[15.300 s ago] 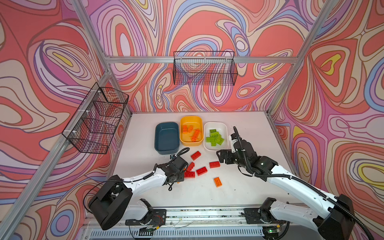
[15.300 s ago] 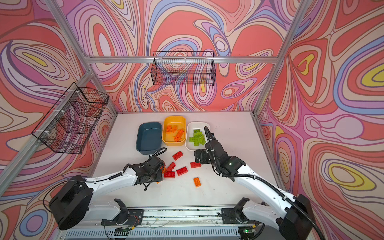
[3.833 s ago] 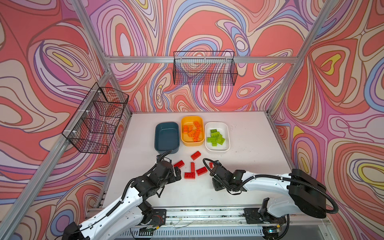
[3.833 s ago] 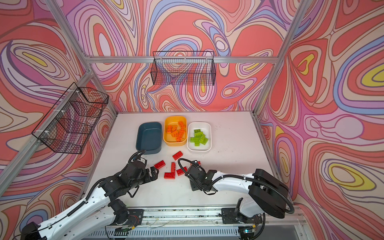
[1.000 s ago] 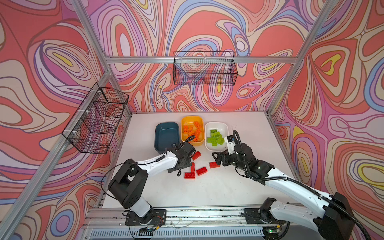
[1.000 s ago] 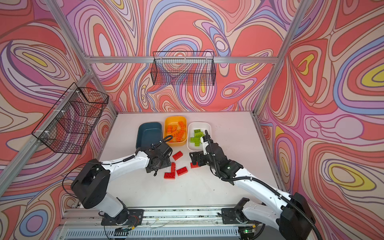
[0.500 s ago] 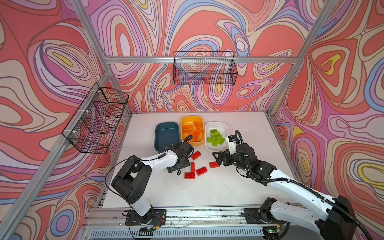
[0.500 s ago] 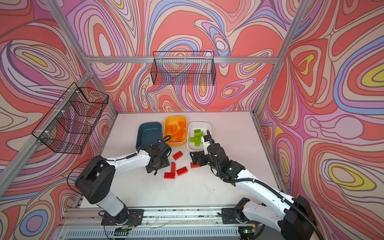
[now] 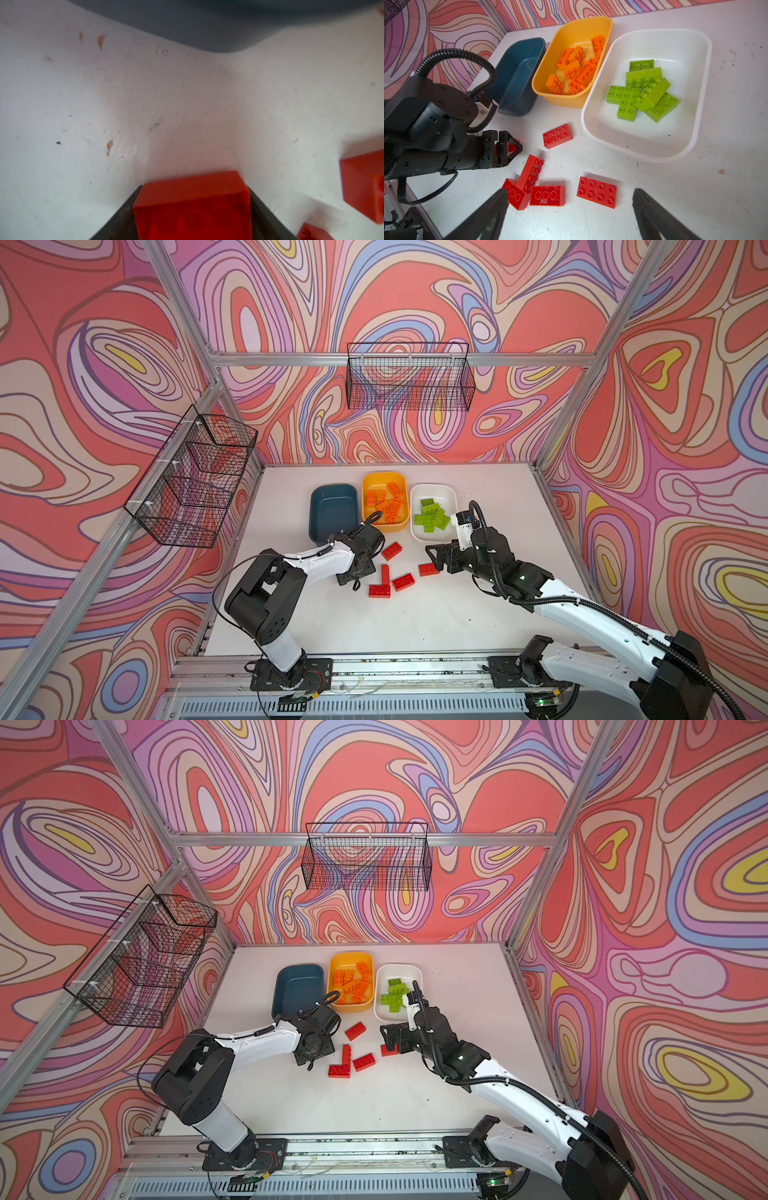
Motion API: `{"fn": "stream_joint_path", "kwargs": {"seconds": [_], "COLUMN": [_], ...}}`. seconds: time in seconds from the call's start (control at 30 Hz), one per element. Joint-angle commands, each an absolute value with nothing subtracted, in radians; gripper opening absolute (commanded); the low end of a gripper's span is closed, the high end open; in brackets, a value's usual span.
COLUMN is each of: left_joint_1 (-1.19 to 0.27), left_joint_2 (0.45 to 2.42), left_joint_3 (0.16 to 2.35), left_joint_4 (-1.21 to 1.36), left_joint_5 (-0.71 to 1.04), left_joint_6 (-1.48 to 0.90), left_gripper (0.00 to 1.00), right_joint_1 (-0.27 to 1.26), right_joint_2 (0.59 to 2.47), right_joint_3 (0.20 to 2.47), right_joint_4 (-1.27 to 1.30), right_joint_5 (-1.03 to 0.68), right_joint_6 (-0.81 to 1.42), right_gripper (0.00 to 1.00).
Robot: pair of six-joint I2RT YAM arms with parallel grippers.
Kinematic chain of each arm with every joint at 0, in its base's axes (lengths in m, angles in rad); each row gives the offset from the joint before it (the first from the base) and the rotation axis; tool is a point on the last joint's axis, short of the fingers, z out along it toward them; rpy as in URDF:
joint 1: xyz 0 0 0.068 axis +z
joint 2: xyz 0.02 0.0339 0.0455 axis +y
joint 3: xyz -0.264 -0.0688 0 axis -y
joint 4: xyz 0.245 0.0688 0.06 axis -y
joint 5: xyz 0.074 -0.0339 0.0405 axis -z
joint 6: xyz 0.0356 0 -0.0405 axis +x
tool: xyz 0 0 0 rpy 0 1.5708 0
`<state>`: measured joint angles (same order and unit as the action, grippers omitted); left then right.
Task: Sort the legos into containers by color
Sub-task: 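Grasp a red 2x4 brick with the left gripper while the right arm withdraws, then carry the red 2x4 brick into the teal bin and open the left gripper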
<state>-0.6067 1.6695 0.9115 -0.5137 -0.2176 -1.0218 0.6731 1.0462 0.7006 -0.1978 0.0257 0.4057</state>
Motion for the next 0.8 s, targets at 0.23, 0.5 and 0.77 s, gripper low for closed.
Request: {"fn": "stream_joint_path", "kwargs": {"seconds": [0.23,0.5,0.77], "left_joint_1": [-0.601,-0.601,-0.601], "left_joint_2": [1.655,1.539,1.401], "left_joint_3": [0.809,0.799,0.822], "left_joint_4": [-0.478,-0.534,-0.625], "left_joint_5": [-0.171,-0.193,-0.236], "left_joint_6": [-1.016,-0.97,-0.937], "left_gripper": [0.38,0.33,0.32], "right_joint_1": [0.674,0.675,0.675], "right_joint_2": [1.042,1.031,1.031], "right_joint_3": [0.717,0.735,0.754], "right_joint_4": [-0.245,-0.245,-0.242], "right_joint_5": [0.026,0.011,-0.017], "right_joint_6": [0.409,0.441,0.46], "right_gripper": [0.98,0.98,0.98]}}
